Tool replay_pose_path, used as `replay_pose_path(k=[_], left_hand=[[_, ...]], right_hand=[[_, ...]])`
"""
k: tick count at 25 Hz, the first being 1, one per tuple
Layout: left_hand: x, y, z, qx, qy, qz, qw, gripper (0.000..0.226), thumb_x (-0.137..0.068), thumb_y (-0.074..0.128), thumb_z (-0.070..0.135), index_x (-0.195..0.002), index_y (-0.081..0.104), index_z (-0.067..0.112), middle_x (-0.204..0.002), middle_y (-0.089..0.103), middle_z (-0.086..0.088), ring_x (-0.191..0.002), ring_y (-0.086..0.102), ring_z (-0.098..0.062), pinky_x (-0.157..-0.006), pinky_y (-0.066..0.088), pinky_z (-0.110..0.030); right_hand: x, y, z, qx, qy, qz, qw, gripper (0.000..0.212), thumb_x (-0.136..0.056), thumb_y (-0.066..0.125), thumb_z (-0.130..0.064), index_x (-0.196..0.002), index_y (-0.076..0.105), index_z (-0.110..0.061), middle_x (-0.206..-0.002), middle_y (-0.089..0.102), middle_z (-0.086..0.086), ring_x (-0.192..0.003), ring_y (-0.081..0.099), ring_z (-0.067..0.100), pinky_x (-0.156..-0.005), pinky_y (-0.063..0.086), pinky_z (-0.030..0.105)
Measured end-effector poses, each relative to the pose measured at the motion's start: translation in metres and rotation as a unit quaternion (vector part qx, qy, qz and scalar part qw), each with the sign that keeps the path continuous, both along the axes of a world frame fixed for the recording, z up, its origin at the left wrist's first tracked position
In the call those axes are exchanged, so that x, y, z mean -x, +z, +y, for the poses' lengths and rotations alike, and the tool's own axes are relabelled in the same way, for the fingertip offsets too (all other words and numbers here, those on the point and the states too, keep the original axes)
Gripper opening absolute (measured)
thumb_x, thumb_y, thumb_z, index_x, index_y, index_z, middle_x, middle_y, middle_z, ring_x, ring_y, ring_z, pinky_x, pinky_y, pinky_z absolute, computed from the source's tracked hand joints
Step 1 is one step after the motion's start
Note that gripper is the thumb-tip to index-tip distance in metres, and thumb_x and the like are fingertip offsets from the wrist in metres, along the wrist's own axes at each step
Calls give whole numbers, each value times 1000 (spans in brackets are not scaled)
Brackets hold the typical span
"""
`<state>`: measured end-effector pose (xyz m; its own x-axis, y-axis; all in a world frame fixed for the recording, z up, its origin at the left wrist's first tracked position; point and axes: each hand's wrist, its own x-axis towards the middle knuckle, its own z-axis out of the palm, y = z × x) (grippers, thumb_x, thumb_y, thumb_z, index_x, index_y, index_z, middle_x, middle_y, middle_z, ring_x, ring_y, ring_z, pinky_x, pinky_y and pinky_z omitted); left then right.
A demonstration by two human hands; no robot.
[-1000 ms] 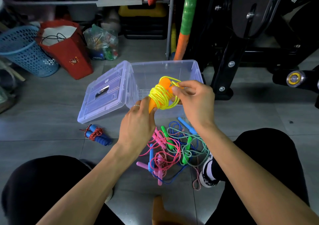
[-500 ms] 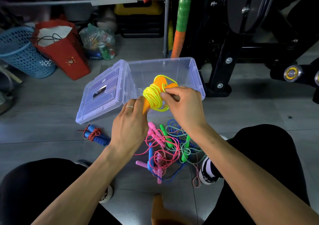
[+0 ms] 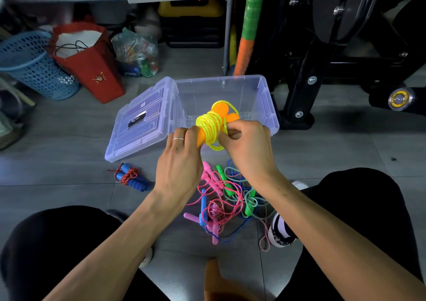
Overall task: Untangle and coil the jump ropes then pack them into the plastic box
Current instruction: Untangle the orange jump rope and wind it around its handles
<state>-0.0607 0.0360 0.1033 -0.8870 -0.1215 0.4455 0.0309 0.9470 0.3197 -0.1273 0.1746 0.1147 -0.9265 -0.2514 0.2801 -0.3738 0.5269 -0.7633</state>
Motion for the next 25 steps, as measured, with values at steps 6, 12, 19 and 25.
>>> replay_pose_path(k=[6,12,19,25], left_hand=[[0,-5,9,31,-9,-27,999,45,-66,68,-15,-107,55,-4,-90,56,-20,-74,55,-37,-42,41,-34],[1,-12,10,9,-18,-52,998,37,-70,70,-12,-103,55,-4,-90,56,-19,-73,55,-37,-43,41,-35],[4,13,3,-440,28,-103,891,39,-85,65,29,-119,45,25,-97,60,2,-82,63,-15,-68,48,-18],[16,22,1,-488,67,-143,859,14,-87,58,31,-84,69,24,-73,71,5,-66,66,-18,-66,59,-41]], right_hand=[[1,-9,-3,-20,-34,-16,999,36,-77,62,-8,-53,36,-12,-46,33,9,-57,18,23,-52,23,38],[6,-22,-1,-48,-21,15,999,32,-86,60,-14,-60,43,-6,-48,38,4,-51,27,24,-48,28,37],[-1,-12,-5,-120,17,153,981,21,-85,61,-17,-71,48,-7,-63,49,12,-49,38,31,-48,24,29],[-10,-10,-13,-185,46,191,963,6,-84,58,-3,-87,56,1,-89,56,18,-58,52,35,-45,27,28]])
